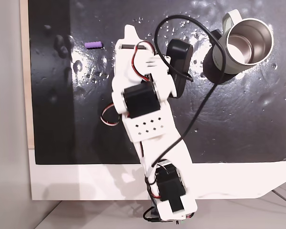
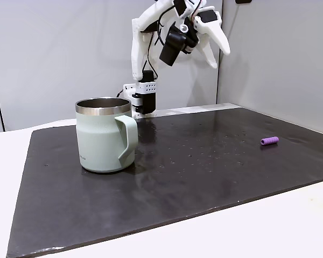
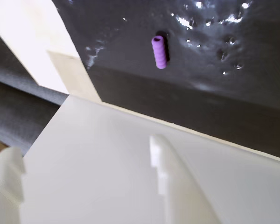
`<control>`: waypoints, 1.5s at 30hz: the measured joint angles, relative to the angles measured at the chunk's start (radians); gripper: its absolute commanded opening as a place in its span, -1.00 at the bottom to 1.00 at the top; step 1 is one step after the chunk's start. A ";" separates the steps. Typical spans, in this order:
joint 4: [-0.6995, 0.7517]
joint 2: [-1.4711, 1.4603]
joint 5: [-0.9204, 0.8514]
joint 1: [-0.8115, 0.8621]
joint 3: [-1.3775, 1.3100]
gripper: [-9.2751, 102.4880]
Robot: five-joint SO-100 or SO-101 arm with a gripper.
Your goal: Grasp a pengrip and put it in the cup.
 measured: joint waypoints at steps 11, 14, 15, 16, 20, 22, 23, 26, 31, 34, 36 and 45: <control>-0.002 -0.416 0.089 -0.052 -0.319 -0.33; -0.002 -0.537 0.095 -0.067 -0.423 -0.33; -0.002 -0.572 0.097 -0.081 -0.453 -0.33; -0.003 -0.606 0.100 -0.095 -0.482 -0.33; -0.031 -0.723 0.115 -0.140 -0.574 -0.33; -0.054 -0.767 0.120 -0.152 -0.598 -0.33; -0.064 -0.784 0.126 -0.160 -0.603 -0.33; -0.095 -0.828 0.143 -0.172 -0.606 -0.34; -0.167 -0.877 0.169 -0.173 -0.606 -0.38; -0.225 -0.900 0.175 -0.181 -0.606 -0.40; -0.261 -0.914 0.186 -0.192 -0.606 -0.41; -0.313 -0.997 0.218 -0.224 -0.606 -0.43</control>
